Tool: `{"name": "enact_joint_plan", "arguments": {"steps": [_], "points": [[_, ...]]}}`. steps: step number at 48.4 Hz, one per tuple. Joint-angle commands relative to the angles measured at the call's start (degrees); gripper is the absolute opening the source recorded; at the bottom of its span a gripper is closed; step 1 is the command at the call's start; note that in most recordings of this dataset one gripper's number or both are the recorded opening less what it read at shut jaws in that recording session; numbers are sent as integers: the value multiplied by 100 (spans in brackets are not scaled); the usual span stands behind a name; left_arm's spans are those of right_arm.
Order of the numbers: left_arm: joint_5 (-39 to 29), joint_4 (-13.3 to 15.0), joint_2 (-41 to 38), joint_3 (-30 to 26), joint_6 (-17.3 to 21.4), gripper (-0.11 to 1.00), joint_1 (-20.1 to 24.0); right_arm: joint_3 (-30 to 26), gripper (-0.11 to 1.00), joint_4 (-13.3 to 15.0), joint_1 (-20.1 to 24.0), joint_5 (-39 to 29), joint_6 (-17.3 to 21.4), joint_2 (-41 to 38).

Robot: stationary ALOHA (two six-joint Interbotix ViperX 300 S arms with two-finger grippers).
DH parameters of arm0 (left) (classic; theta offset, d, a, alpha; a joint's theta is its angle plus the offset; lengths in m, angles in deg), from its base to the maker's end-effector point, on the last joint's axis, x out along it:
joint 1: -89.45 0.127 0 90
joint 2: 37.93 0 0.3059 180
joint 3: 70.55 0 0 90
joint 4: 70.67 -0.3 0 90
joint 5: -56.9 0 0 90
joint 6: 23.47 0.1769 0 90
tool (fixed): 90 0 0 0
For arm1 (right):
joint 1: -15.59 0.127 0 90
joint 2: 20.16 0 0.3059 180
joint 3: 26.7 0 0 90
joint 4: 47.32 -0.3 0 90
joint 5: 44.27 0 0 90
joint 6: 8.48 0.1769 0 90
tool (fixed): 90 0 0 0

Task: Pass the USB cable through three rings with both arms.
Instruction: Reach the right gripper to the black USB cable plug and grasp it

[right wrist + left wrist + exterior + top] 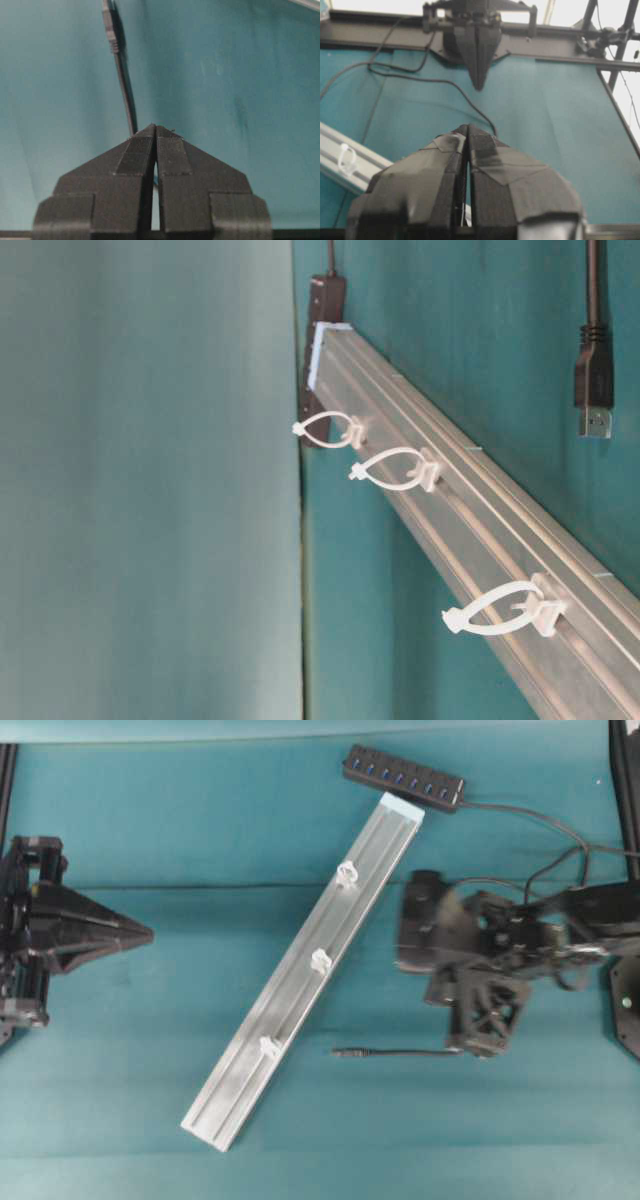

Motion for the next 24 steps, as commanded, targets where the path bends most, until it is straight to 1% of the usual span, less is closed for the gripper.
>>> {"name": "enact_joint_plan", "arguments": {"steps": [1,10,14,17,24], "points": [[9,-18,18,-149,0,-1,35,-185,1,18,53,-9,-70,-264],[-53,-18,26,-141,0,-1,97,-316,2,9,79,18,-105,-589],[-53,-18,26,-141,0,-1,114,-343,7,9,79,-35,-123,-686],[-53,-18,26,-149,0,-1,132,-343,19,9,79,-70,-123,-729],[-53,-18,44,-176,-9,-1,167,-316,60,62,123,-44,-79,-809]]}}
